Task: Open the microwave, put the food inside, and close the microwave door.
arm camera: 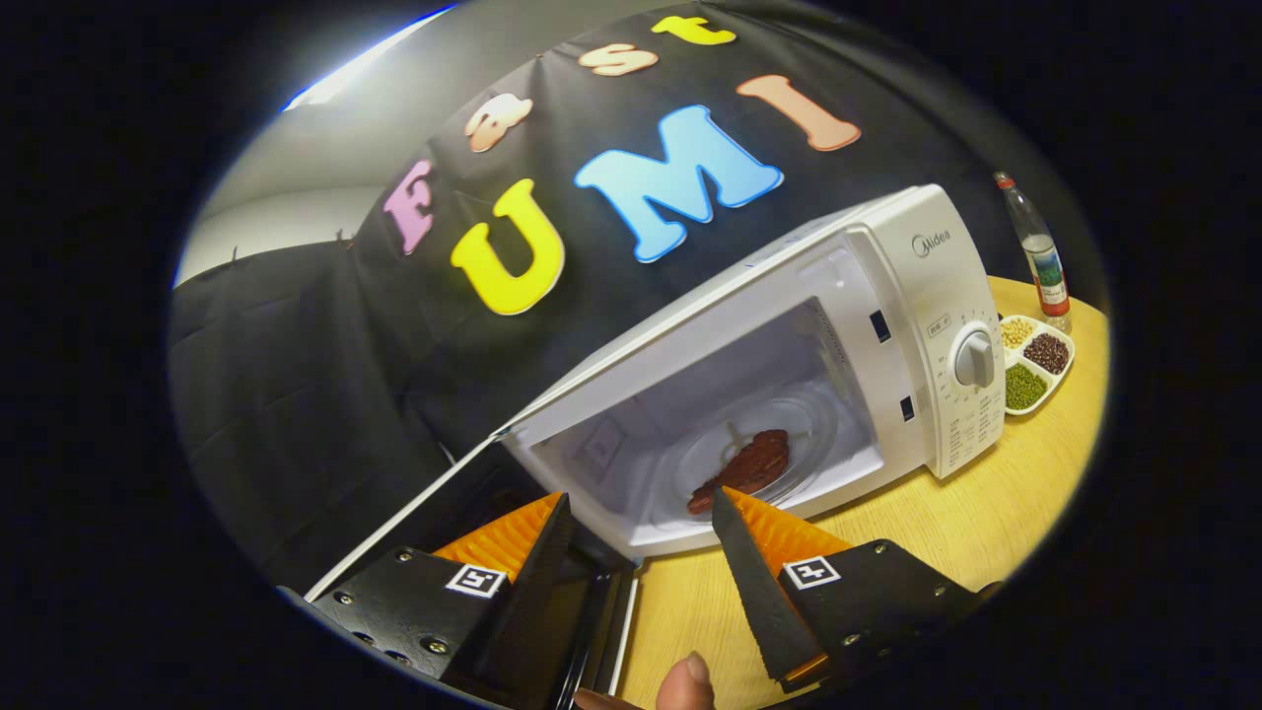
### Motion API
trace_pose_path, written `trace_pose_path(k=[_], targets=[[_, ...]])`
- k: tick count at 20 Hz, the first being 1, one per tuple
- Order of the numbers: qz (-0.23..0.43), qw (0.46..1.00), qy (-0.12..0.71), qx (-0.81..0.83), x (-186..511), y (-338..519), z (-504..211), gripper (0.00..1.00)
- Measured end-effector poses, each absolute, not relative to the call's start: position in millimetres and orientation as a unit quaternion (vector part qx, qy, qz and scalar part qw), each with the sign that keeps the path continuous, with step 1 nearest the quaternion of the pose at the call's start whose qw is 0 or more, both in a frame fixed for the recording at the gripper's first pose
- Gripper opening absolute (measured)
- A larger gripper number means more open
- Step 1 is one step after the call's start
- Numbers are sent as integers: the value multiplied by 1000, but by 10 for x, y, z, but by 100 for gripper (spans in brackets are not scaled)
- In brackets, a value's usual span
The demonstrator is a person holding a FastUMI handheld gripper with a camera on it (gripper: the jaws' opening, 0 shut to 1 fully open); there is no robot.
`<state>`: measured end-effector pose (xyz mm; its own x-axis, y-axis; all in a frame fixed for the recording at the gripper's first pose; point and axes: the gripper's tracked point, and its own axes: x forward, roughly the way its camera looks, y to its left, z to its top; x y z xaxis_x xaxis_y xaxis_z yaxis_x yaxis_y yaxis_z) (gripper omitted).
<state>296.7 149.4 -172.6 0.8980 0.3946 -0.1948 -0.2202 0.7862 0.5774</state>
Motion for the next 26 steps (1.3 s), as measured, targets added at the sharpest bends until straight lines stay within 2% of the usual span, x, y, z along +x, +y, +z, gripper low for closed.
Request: trace_pose_path(k=[8, 12, 14, 16, 18, 19, 20, 21, 23, 25, 26], targets=[[328, 932, 21, 153, 1318, 2157, -752, 87], [404, 912, -19, 73, 705, 2766, -776, 87], [418, 907, -39, 31, 571, 3035, -901, 87], [428, 904, -24, -1, 562, 3264, -1176, 87], [434, 901, 17, -18, 622, 3469, -1492, 78], [420, 906, 39, -24, 722, 3465, -1607, 63], [395, 917, 54, -31, 871, 3399, -1734, 62], [373, 925, 72, -34, 990, 3288, -1833, 52], [388, 913, 124, 12, 993, 3320, -2012, 17], [405, 900, 140, 77, 1004, 3316, -2042, 10], [399, 902, 138, 83, 1042, 3264, -2033, 10]])
